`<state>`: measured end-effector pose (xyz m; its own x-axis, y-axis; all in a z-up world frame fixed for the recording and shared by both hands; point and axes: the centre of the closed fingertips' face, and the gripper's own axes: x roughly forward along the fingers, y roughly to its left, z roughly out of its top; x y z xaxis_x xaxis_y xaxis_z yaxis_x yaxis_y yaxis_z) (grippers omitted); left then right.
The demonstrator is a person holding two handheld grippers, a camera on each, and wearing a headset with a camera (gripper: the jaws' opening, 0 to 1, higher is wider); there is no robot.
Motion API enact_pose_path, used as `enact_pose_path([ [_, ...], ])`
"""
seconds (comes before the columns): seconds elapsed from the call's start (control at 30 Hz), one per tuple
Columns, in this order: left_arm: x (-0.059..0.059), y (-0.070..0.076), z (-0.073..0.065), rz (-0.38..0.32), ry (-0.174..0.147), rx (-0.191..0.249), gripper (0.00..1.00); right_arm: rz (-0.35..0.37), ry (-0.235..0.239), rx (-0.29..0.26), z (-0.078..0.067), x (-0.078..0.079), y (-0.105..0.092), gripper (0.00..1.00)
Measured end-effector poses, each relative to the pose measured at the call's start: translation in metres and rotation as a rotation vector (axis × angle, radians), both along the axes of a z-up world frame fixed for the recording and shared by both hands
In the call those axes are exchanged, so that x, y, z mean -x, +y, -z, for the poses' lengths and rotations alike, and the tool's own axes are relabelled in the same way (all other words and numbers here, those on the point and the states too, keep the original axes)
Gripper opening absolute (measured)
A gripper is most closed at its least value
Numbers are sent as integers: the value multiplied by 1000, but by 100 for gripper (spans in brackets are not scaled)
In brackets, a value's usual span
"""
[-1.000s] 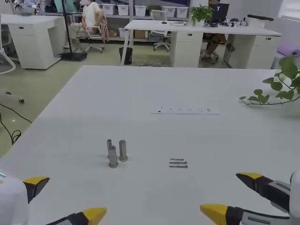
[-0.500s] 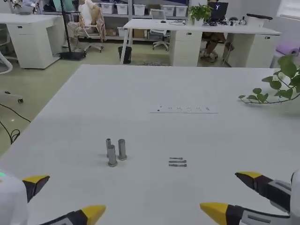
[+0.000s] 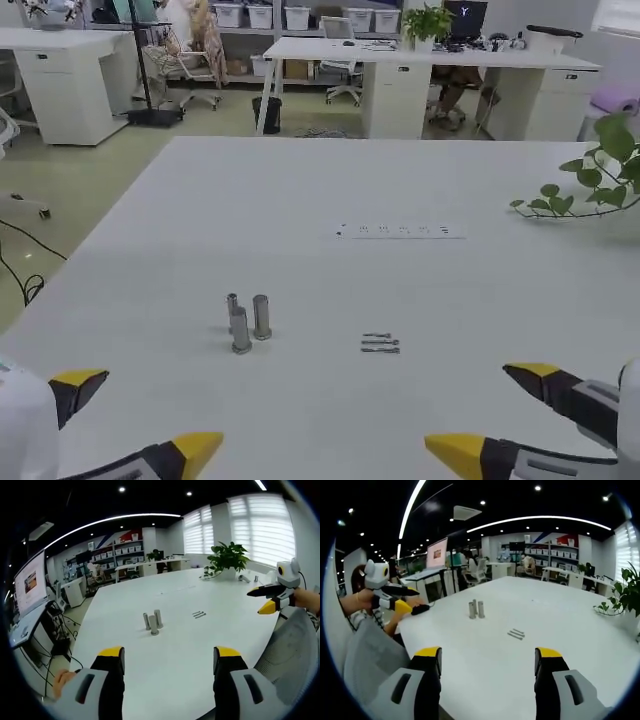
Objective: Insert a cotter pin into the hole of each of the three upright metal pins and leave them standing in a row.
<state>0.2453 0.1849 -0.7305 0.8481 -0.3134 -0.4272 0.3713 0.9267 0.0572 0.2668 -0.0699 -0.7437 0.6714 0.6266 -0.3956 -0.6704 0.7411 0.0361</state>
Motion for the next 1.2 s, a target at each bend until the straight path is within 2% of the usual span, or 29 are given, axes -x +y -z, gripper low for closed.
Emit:
enact_pose_path([
  [0.3, -4, -1, -1, 8, -6, -1, 68, -7, -3, 7, 1, -2, 2, 81],
  [0.6, -20, 1, -2, 3, -17, 48, 60, -14, -1, 5, 0, -4, 5, 82],
  [0.87, -46, 9, -1, -6, -34, 41, 49, -7, -7, -15, -6, -9, 5, 78],
  [1.03, -67, 16, -1, -19, -47, 70, 43, 2, -3, -21, -6, -14, 4, 77],
  [1.2, -84, 20, 3, -21, -52, 72, 37, 6, 1, -22, -5, -18, 5, 76],
])
